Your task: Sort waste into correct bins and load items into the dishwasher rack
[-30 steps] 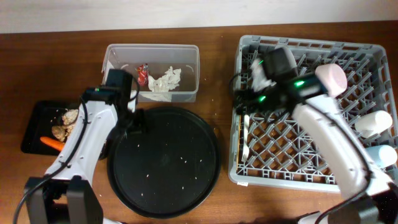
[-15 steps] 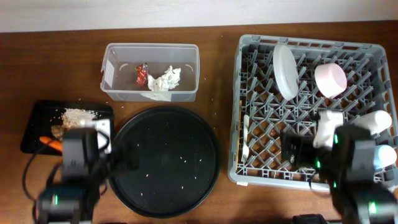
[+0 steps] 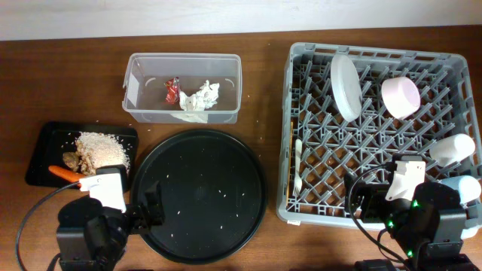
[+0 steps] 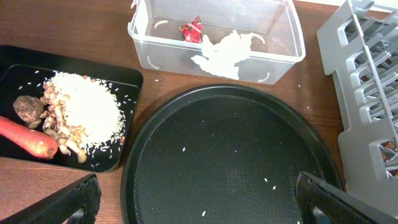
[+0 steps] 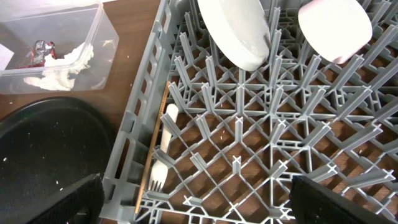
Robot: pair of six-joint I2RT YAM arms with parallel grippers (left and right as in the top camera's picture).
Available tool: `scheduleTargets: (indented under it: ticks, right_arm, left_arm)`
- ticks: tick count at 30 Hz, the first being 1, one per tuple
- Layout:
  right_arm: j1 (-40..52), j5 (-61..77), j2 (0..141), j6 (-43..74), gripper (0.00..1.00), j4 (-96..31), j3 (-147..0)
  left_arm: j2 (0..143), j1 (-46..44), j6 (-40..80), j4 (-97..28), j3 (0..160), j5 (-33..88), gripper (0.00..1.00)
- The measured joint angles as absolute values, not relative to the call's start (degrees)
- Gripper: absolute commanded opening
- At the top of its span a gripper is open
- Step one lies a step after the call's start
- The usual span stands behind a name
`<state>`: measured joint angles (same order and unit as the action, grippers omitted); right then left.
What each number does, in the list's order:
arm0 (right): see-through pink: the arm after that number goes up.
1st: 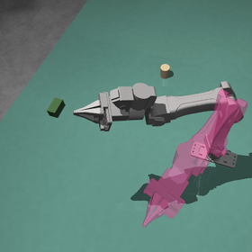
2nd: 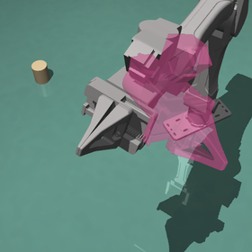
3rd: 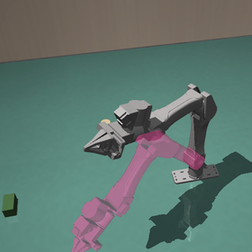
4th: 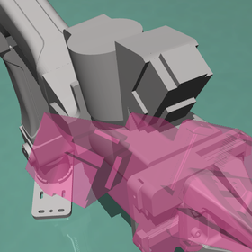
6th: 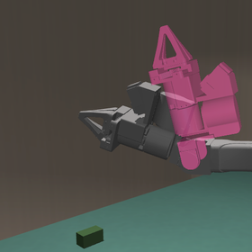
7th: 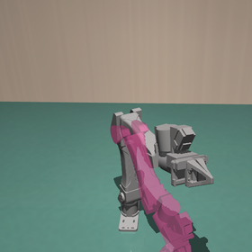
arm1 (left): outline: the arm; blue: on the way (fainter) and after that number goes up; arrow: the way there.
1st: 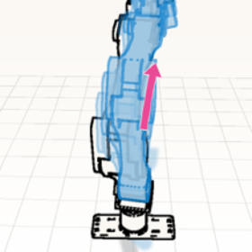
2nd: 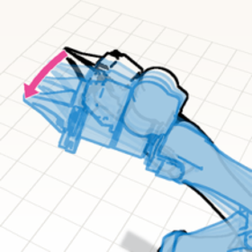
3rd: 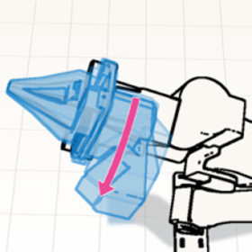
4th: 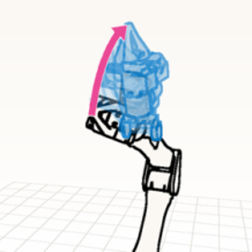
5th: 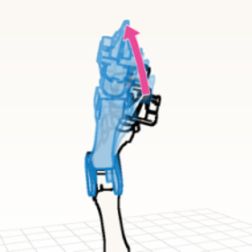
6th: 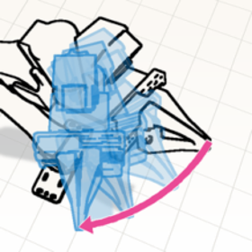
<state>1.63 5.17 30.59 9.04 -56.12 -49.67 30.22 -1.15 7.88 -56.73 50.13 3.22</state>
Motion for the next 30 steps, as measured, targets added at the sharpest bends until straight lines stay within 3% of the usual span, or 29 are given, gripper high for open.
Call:
scheduleTargets:
  ticks: [16,22,30]
  right_arm:
    - [1.6,2.6,25.4,8.9,0.98,-55.8,-47.7]
    - [3.3,1.5,2.7,8.7,0.98,-31.0,-25.4]
    - [3.4,1.3,0.8,2.9,0.98,3.2,-4.5]
  left_arm:
    - [30.2,-1.1,7.9,-56.8,50.1,3.2,0.99]
    - [30.2,-1.1,7.9,-56.6,50.0,3.2,0.99]
    - [30.2,-1.1,7.9,-56.7,49.9,3.2,0.99]
